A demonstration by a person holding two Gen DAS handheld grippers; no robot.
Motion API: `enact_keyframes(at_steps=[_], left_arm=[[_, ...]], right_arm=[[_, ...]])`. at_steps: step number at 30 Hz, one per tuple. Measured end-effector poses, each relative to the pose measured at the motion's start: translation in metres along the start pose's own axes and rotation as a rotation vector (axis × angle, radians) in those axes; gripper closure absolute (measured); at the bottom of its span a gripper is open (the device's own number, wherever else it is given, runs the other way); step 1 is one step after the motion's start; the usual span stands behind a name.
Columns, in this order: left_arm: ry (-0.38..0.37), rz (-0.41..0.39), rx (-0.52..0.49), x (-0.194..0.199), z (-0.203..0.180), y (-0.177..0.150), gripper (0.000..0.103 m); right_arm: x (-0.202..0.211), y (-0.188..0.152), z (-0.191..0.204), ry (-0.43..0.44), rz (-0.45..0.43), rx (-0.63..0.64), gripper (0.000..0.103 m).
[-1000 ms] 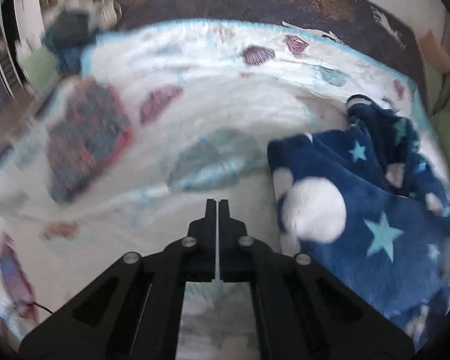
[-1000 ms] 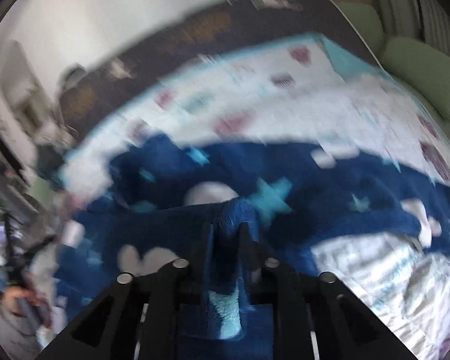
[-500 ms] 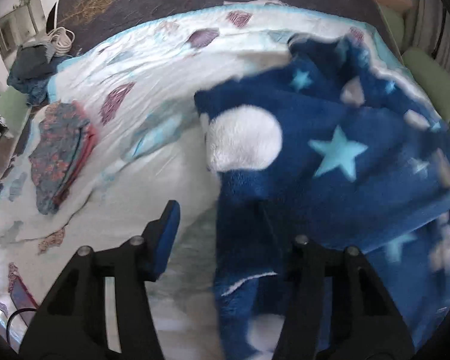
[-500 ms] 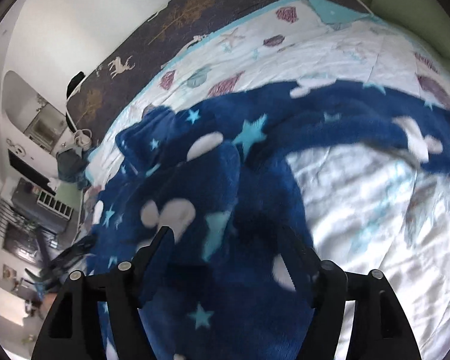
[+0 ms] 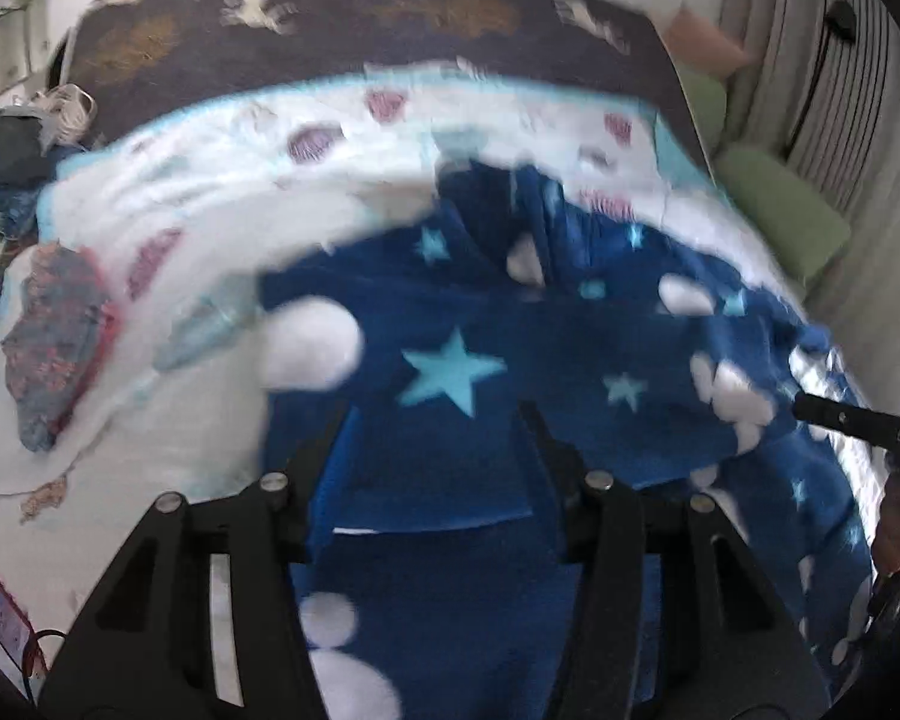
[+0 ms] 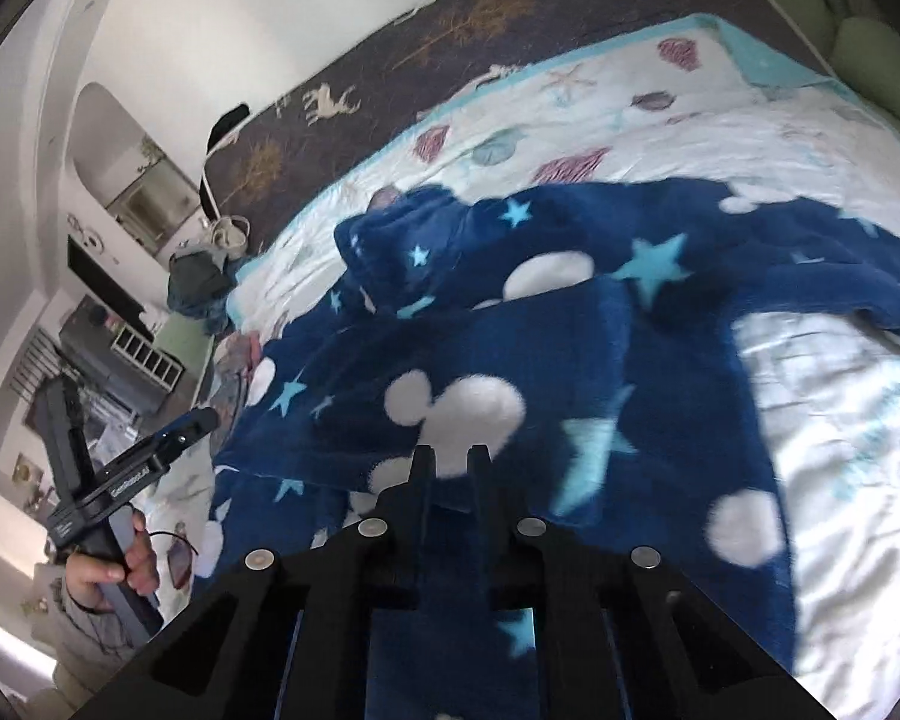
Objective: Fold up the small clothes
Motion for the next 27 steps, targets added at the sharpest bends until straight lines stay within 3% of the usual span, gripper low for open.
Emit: enact_keyframes(at_steps=[1,2,3,5,10,12,13,14,16,20,23,27], left_arm=[[0.054,0.042,-0.005,-0.017,0.003,-0.004,0.049],[0.113,0.108,-0.003,-0.042,0.011,-0.012,0.049],[0.101,0.124,0.008,-0.052,0.015,-0.017,0.047],[0.067,0.066,0.043,-0.046,0.017,-0.017,0.047],[-0.026,0.040,0.010,-0.017,-0.016,-0.002,0.044],[-0.063,0.005,-0.020,-0.005,-0.035,0.004,0.034],[-0.077,-0.012,-0.038,-0.001,-0.046,0.005,0.029],[-0.093,-0.023,-0.061,0.001,-0.058,0.006,0.028],[-0.118,-0.012,-0.125,-0.005,-0.084,0.007,0.027],[-0.109,0.045,-0.203,-0.030,-0.119,0.003,0.027],[-0.137,0.098,-0.194,-0.046,-0.133,-0.006,0.026],[-0.120,0.078,-0.195,-0.052,-0.138,-0.008,0.020]], right_arm=[[-0.014,-0.001,-0.007,-0.060,0.047,-0.011,0.093],[-0.030,-0.007,-0.020,-0.155,0.119,-0.032,0.099],[-0.044,-0.013,-0.031,-0.174,0.165,-0.055,0.100],[-0.042,-0.017,-0.038,-0.080,0.103,-0.090,0.100],[-0.005,-0.011,-0.038,0.004,0.007,-0.105,0.093],[0.018,-0.005,-0.051,0.006,-0.077,-0.151,0.075],[0.030,-0.003,-0.064,-0.003,-0.119,-0.191,0.056],[0.043,-0.001,-0.082,-0.016,-0.166,-0.252,0.045],[0.061,-0.003,-0.115,-0.011,-0.231,-0.375,0.043],[0.082,-0.009,-0.182,0.112,-0.321,-0.632,0.041],[0.086,-0.021,-0.237,0.114,-0.351,-0.820,0.039],[0.087,-0.024,-0.294,0.187,-0.450,-1.003,0.039]])
Point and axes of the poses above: each gripper's, at about its wrist camera, not at the fingertips, and x roughly against the way its jaws point, z to its left, y to its top, the point moved 7 cm from there along -x, roughly the way its jaws point, and after that the axes turned 11 degrees about z, right-handed, at the moved point
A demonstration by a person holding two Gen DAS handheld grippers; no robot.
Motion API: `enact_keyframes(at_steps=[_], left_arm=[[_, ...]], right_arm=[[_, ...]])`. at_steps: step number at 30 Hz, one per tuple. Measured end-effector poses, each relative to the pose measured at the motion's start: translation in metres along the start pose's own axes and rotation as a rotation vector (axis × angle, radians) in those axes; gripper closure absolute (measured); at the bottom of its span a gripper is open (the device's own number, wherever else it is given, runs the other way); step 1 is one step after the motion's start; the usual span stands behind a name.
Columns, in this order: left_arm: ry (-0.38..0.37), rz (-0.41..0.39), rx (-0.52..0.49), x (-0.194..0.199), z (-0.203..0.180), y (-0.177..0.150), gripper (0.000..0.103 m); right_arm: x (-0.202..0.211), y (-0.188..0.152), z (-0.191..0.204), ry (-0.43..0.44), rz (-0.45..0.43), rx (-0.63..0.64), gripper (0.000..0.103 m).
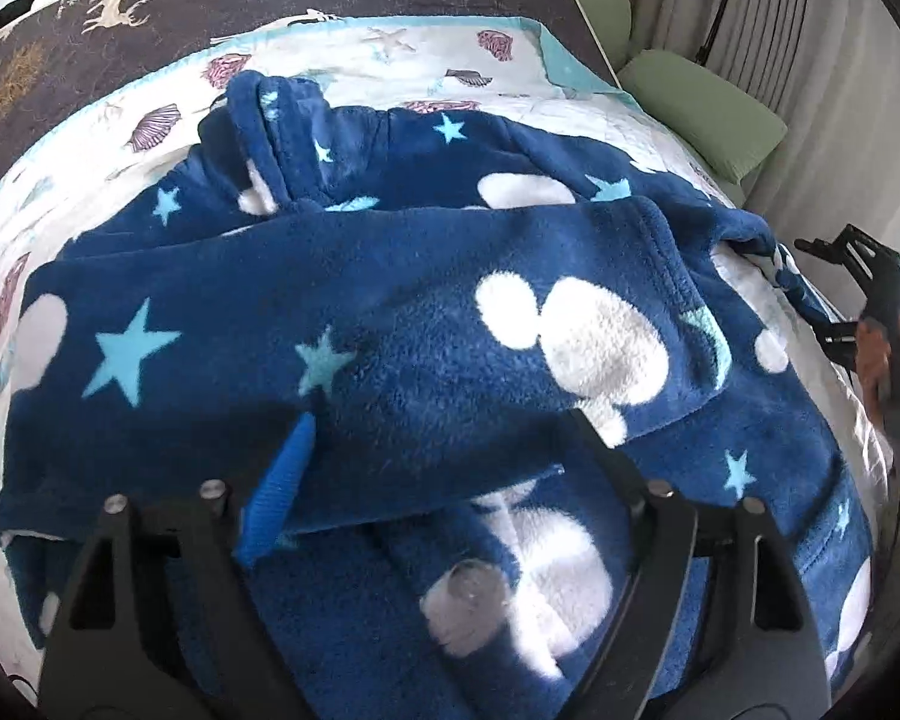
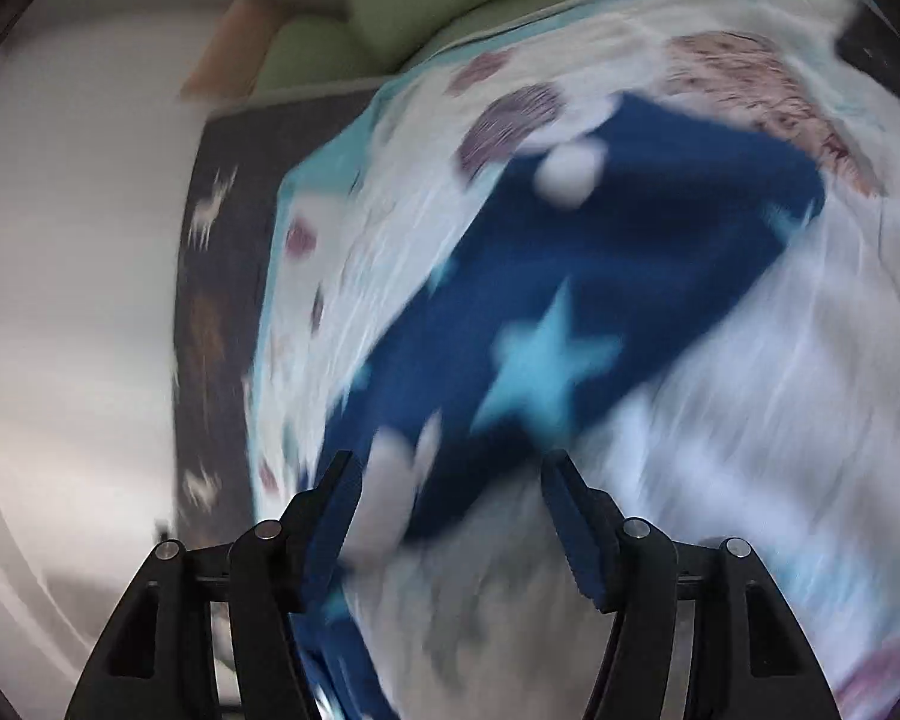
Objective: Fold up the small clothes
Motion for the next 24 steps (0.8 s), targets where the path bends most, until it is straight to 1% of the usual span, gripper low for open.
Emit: enact_keyframes(at_steps=[3,5,6,7,8,9,10,11,13,15,16,17,18,19,20,21,22,23,24], left_arm=[[-0.003,0.000,0.003,0.000,0.000,-0.001,0.020],[-0.010,-0.005,0.008,-0.001,0.001,-0.001,0.019],[-0.012,-0.007,0.010,-0.002,0.002,-0.002,0.019],[-0.014,-0.007,0.012,-0.003,0.002,-0.002,0.019],[-0.015,-0.007,0.013,-0.003,0.002,-0.003,0.019],[-0.015,-0.009,0.013,-0.003,0.002,-0.003,0.019],[-0.016,-0.011,0.014,-0.003,0.002,-0.003,0.019],[-0.020,-0.012,0.017,-0.002,0.002,-0.003,0.019],[-0.031,-0.015,0.032,-0.001,0.004,-0.002,0.019],[-0.048,-0.022,0.056,0.004,0.007,-0.003,0.019],[-0.059,-0.027,0.073,0.008,0.011,-0.004,0.019],[-0.069,-0.033,0.085,0.013,0.013,-0.005,0.019],[-0.089,-0.048,0.106,0.021,0.019,-0.008,0.019],[-0.110,-0.068,0.126,0.029,0.025,-0.010,0.019],[-0.136,-0.091,0.155,0.038,0.034,-0.014,0.019],[-0.157,-0.108,0.182,0.044,0.040,-0.018,0.019],[-0.183,-0.128,0.216,0.052,0.049,-0.022,0.019],[-0.212,-0.150,0.260,0.061,0.062,-0.027,0.019],[-0.225,-0.158,0.284,0.065,0.069,-0.031,0.019]], right_arm=[[-0.001,0.034,-0.015,0.017,-0.075,-0.090,0.039],[-0.003,0.050,-0.020,0.048,-0.128,-0.131,0.044],[-0.004,0.056,-0.019,0.050,-0.136,-0.122,0.058],[-0.007,0.061,-0.016,0.041,-0.130,-0.097,0.081],[-0.008,0.064,-0.013,0.032,-0.115,-0.079,0.093],[-0.012,0.064,-0.004,0.037,-0.101,-0.056,0.093],[-0.011,0.066,0.000,0.051,-0.102,-0.036,0.093],[-0.006,0.066,0.015,0.070,-0.108,0.005,0.093],[0.003,0.049,0.060,0.103,-0.116,0.153,0.093],[0.005,0.022,0.108,0.121,-0.096,0.319,0.093],[0.005,-0.002,0.140,0.119,-0.085,0.435,0.093],[0.007,-0.025,0.163,0.108,-0.081,0.532,0.093],[0.005,-0.062,0.196,0.086,-0.078,0.686,0.093],[0.005,-0.092,0.213,0.075,-0.071,0.791,0.093],[0.001,-0.129,0.233,0.077,-0.048,0.912,0.093],[-0.006,-0.171,0.248,0.095,-0.003,1.023,0.092],[-0.021,-0.210,0.255,0.107,0.058,1.109,0.089],[-0.033,-0.247,0.254,0.104,0.125,1.179,0.075],[-0.051,-0.283,0.250,0.082,0.214,1.244,0.064]])
Point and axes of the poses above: each gripper's, at about its wrist camera, not at the fingertips, and x roughly against the way its jaws point, z to its left, y to its top, the point moved 7 cm from there along -x, roughly the way its jaws point, and after that the axes turned 11 degrees about z, right-handed, at the moved point
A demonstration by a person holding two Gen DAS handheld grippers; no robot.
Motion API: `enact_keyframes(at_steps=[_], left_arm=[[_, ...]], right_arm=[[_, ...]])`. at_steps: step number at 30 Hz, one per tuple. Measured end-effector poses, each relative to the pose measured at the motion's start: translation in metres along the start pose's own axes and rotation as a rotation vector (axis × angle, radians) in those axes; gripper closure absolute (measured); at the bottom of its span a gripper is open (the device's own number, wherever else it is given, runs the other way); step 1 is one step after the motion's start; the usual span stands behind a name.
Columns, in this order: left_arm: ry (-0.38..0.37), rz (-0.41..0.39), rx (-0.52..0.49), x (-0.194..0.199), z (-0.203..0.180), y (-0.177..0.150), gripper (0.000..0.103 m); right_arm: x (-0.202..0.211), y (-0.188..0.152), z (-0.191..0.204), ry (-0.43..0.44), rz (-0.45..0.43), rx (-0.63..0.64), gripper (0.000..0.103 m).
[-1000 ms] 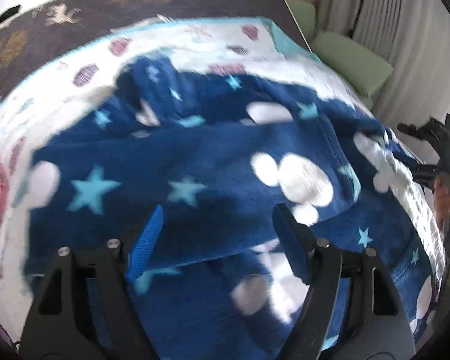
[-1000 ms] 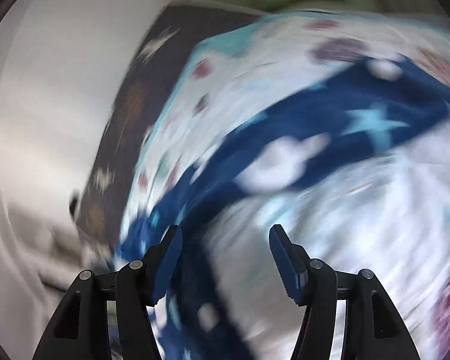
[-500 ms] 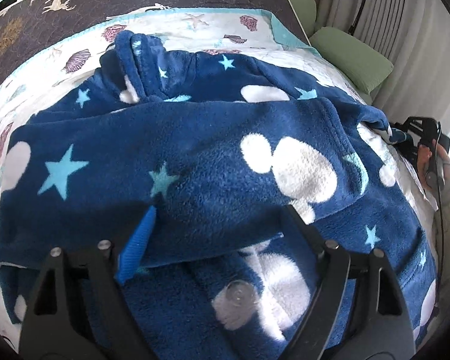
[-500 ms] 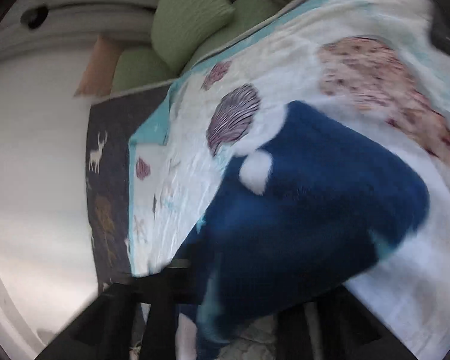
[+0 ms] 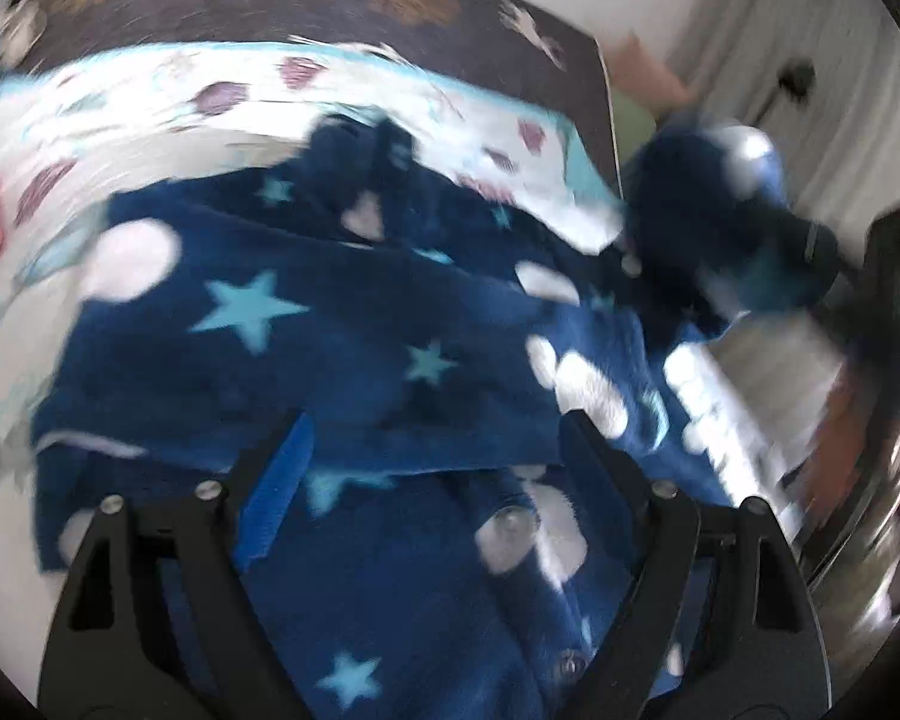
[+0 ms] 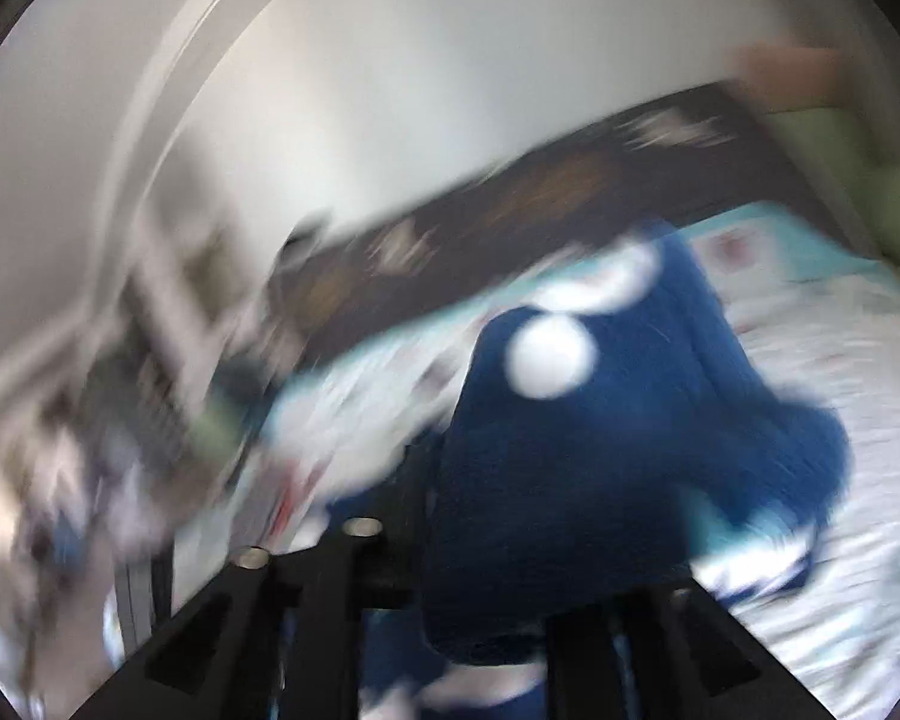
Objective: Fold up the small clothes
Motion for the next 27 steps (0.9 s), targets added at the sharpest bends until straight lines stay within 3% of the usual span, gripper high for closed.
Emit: enact_keyframes(at_steps=[1,3,6,11,15,17,18,19,21,25,27], left_arm=[[-0.014,-0.005,0.028,0.007,0.009,-0.001,0.019],[-0.034,0.001,0.067,0.012,0.022,-0.004,0.019],[-0.085,0.024,0.089,0.014,0.028,-0.010,0.019],[-0.130,0.085,0.025,-0.006,0.002,-0.008,0.019],[-0.078,0.191,0.016,-0.039,-0.006,-0.013,0.019],[-0.057,0.191,0.069,-0.050,-0.001,-0.014,0.037],[-0.046,0.188,0.095,-0.053,0.001,-0.012,0.066],[-0.069,0.200,0.125,-0.053,-0.001,-0.010,0.083],[-0.077,0.171,0.146,-0.038,-0.008,-0.001,0.088],[-0.107,-0.008,0.063,0.029,-0.033,0.050,0.090],[-0.062,-0.099,0.009,0.062,-0.037,0.075,0.090]], right_arm=[[-0.024,-0.016,0.020,0.014,0.091,0.039,0.048],[-0.056,-0.055,0.047,0.063,0.237,0.081,0.048],[-0.065,-0.076,0.043,0.071,0.306,0.068,0.048],[-0.037,-0.079,-0.014,-0.017,0.272,-0.091,0.046],[-0.002,-0.078,-0.055,-0.133,0.213,-0.163,0.045],[0.012,-0.081,-0.073,-0.197,0.196,-0.189,0.040],[0.017,-0.084,-0.079,-0.236,0.194,-0.197,0.040],[0.019,-0.086,-0.092,-0.305,0.199,-0.210,0.040],[0.020,-0.087,-0.108,-0.392,0.215,-0.230,0.040],[0.015,-0.084,-0.131,-0.409,0.235,-0.276,0.040],[0.004,-0.076,-0.135,-0.447,0.248,-0.252,0.040]])
Point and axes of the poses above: each gripper's, at about its wrist camera, not at the fingertips, and x roughly against the way its jaws point, z to its left, y to its top, the point moved 7 cm from there along -x, roughly the way its jaws point, and after that the axes turned 11 degrees about z, right-handed, at the moved point
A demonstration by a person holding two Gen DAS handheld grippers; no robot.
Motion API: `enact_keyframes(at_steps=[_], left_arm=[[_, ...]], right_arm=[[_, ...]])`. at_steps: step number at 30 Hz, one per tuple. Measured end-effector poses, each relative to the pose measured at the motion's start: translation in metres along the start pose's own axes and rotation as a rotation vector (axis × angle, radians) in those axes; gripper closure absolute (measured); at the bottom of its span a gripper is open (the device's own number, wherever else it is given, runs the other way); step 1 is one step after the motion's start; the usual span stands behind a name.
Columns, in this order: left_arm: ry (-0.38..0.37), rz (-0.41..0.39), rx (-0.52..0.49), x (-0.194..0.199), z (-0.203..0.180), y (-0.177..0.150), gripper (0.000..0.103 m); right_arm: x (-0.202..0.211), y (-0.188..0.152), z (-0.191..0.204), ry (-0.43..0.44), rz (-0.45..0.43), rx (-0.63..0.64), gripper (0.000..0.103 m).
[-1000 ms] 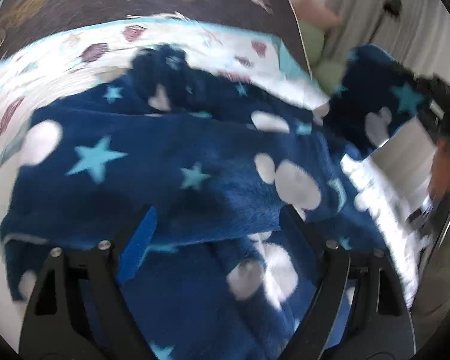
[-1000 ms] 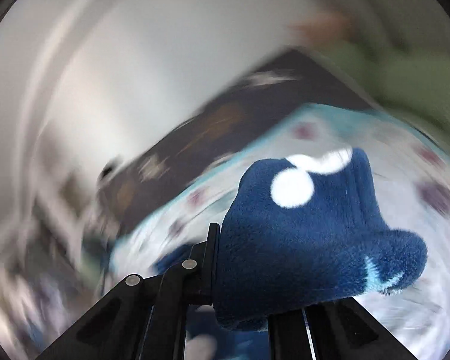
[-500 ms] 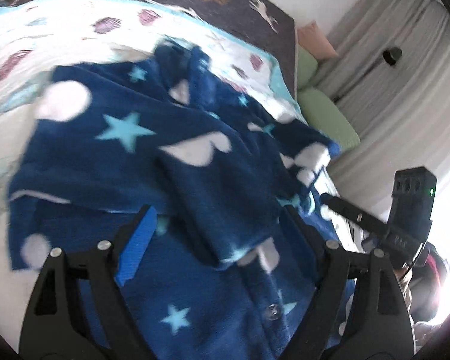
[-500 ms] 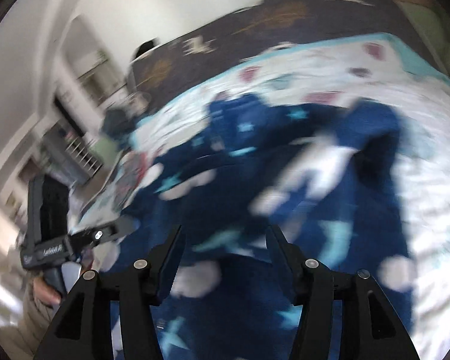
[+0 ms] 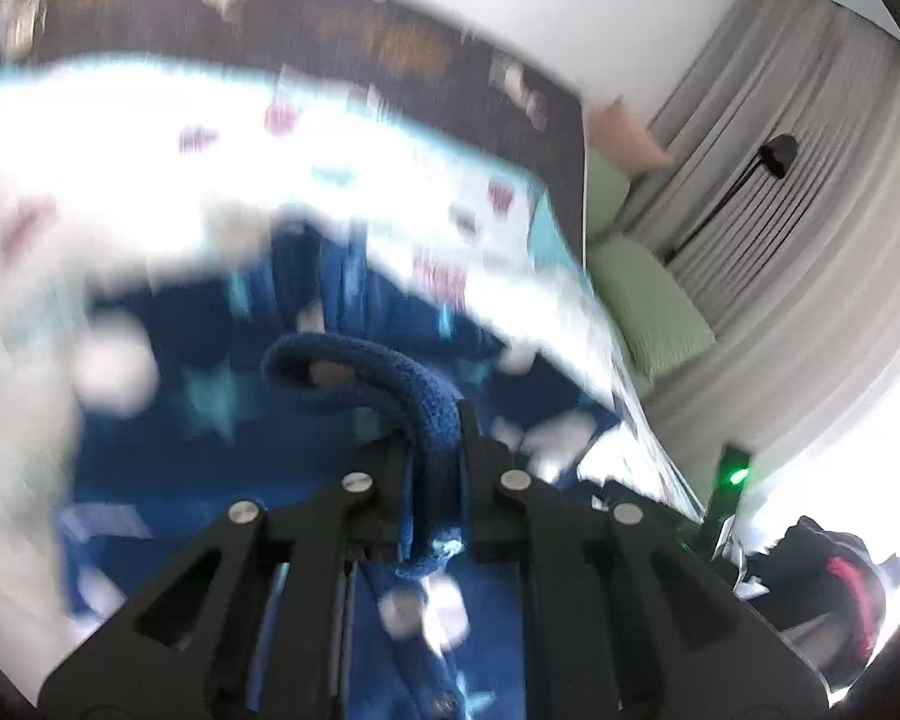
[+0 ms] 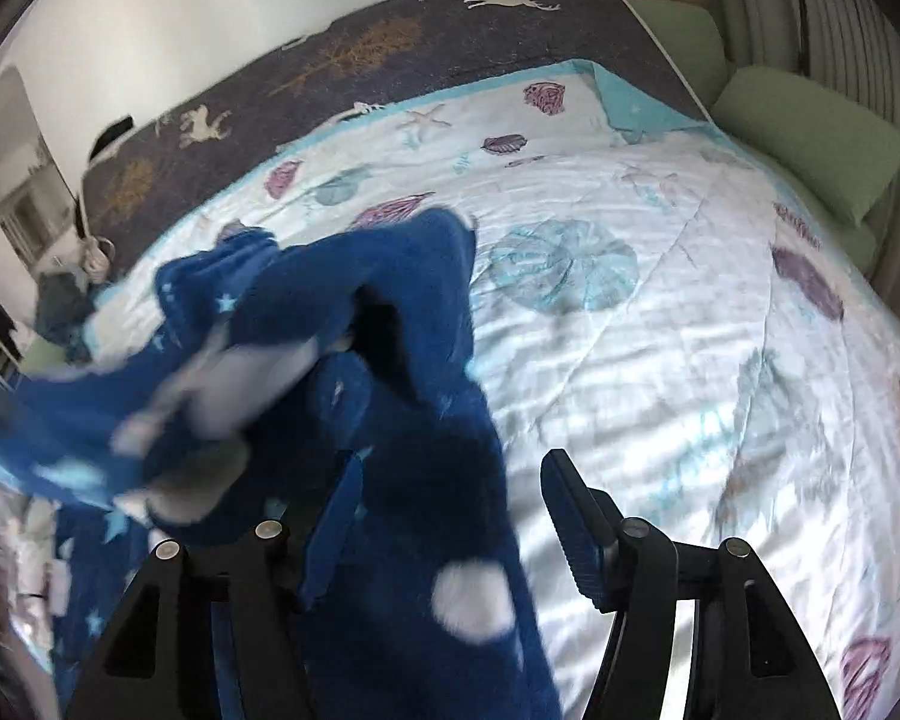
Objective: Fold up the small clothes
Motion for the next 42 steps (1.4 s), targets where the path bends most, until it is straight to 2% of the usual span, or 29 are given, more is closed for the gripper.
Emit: enact_keyframes(at_steps=[2,3,5,7,11,13,15,17,20,22,25,26,27,28,29,31,32,33,35,36,38,42], left_arm=[[0.074,-0.056,-0.040,0.018,0.006,0.017,0.090],[0.094,-0.056,-0.041,0.019,0.014,0.020,0.090],[0.142,-0.030,-0.013,0.012,0.039,0.018,0.090],[0.182,0.035,0.049,-0.008,0.074,0.005,0.090],[0.184,0.174,0.222,-0.050,0.135,-0.033,0.090],[0.127,0.190,0.279,-0.053,0.146,-0.046,0.090],[0.115,0.180,0.274,-0.052,0.144,-0.049,0.090],[0.127,0.171,0.247,-0.050,0.142,-0.045,0.090],[0.125,0.152,0.222,-0.044,0.131,-0.036,0.090],[0.119,0.140,0.208,-0.038,0.126,-0.030,0.090],[0.122,0.127,0.180,-0.037,0.118,-0.019,0.090],[0.131,0.123,0.166,-0.037,0.114,-0.016,0.090],[0.138,0.120,0.159,-0.037,0.113,-0.014,0.090],[0.148,0.116,0.149,-0.035,0.112,-0.012,0.090],[0.157,0.109,0.138,-0.033,0.111,-0.010,0.090],[0.164,0.098,0.120,-0.029,0.110,-0.009,0.090],[0.166,0.093,0.114,-0.027,0.110,-0.010,0.090],[0.169,0.094,0.112,-0.027,0.111,-0.011,0.090],[0.189,0.111,0.111,-0.032,0.117,-0.017,0.090],[0.198,0.123,0.115,-0.036,0.121,-0.021,0.090],[0.206,0.155,0.139,-0.044,0.131,-0.031,0.090],[0.222,0.187,0.183,-0.052,0.149,-0.045,0.090]], right_arm=[[-0.010,0.008,0.003,-0.035,0.005,0.024,0.040],[-0.016,0.011,0.004,-0.065,0.014,0.030,0.040],[-0.029,0.014,0.002,-0.128,0.030,0.041,0.040],[-0.039,0.013,-0.004,-0.160,0.054,0.022,0.040],[-0.033,0.006,-0.021,-0.099,0.063,-0.050,0.040],[-0.025,0.000,-0.024,-0.081,0.068,-0.073,0.040],[-0.013,-0.008,-0.010,0.068,0.074,-0.052,0.044],[-0.003,-0.023,0.015,0.275,0.130,-0.006,0.047],[-0.006,-0.041,0.038,0.447,0.233,-0.016,0.047],[-0.017,-0.044,0.041,0.489,0.273,-0.065,0.046],[-0.038,-0.039,0.046,0.489,0.277,-0.099,0.046],[-0.044,-0.037,0.051,0.489,0.289,-0.093,0.073],[-0.046,-0.036,0.055,0.463,0.300,-0.074,0.094],[-0.044,-0.035,0.060,0.433,0.319,-0.048,0.092],[-0.036,-0.030,0.060,0.410,0.296,-0.042,0.092],[-0.010,-0.014,0.051,0.311,0.193,0.012,0.091],[-0.001,-0.011,0.046,0.282,0.178,0.036,0.089],[0.001,-0.012,0.041,0.243,0.199,0.067,0.086],[-0.011,-0.021,0.030,0.135,0.267,0.110,0.073],[-0.019,-0.029,0.021,0.068,0.293,0.113,0.072],[-0.023,-0.036,0.015,0.095,0.296,0.091,0.070],[0.002,-0.032,0.008,0.138,0.202,0.033,0.070]])
Point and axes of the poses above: each gripper's, at about its wrist camera, not at the fingertips, and x roughly against the way its jaws point, z to its left, y to its top, the point moved 7 cm from there along -x, roughly the way its jaws point, and after that the axes turned 11 degrees about z, right-handed, at the moved point
